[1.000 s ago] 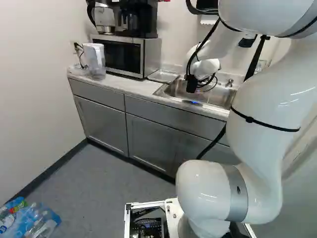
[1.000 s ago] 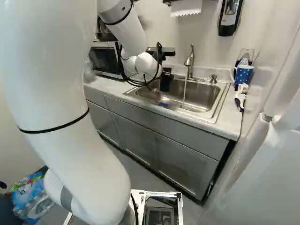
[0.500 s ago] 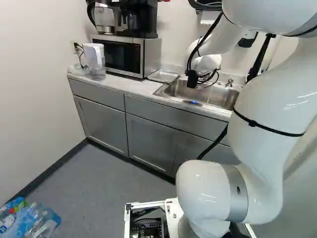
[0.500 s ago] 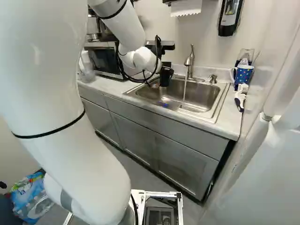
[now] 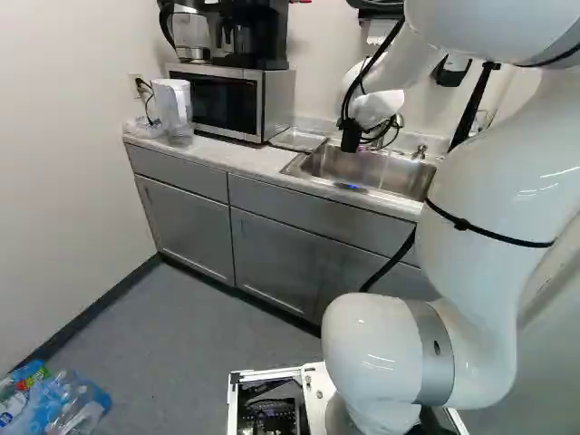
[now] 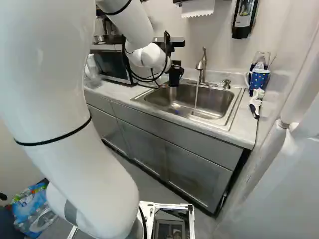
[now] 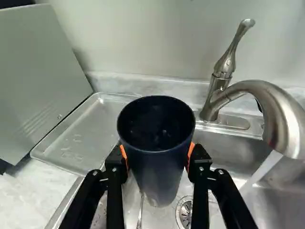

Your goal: Rinse the cup and place it in the tray

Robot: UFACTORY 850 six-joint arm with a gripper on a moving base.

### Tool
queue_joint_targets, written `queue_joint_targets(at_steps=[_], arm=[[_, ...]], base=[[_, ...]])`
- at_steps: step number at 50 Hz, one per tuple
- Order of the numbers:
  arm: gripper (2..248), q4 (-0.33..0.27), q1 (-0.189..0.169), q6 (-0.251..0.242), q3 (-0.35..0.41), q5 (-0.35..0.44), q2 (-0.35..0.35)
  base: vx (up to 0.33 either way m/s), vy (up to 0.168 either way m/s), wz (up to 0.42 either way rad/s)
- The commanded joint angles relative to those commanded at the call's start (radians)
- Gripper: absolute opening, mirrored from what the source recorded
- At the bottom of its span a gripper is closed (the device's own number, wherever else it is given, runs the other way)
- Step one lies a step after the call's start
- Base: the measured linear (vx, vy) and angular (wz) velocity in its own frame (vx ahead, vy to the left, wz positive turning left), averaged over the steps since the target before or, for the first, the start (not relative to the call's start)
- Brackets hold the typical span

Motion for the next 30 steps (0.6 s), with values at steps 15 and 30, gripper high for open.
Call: queue_joint_targets(at_steps=[15, 30], arm=[[126, 0.0, 0.0, 0.0, -0.012, -0.017, 0.02], [126, 0.0, 0.0, 0.0, -0.02, -0.017, 0.033]], base=[[0.0, 0.0, 0.0], [0.0, 0.0, 0.0]])
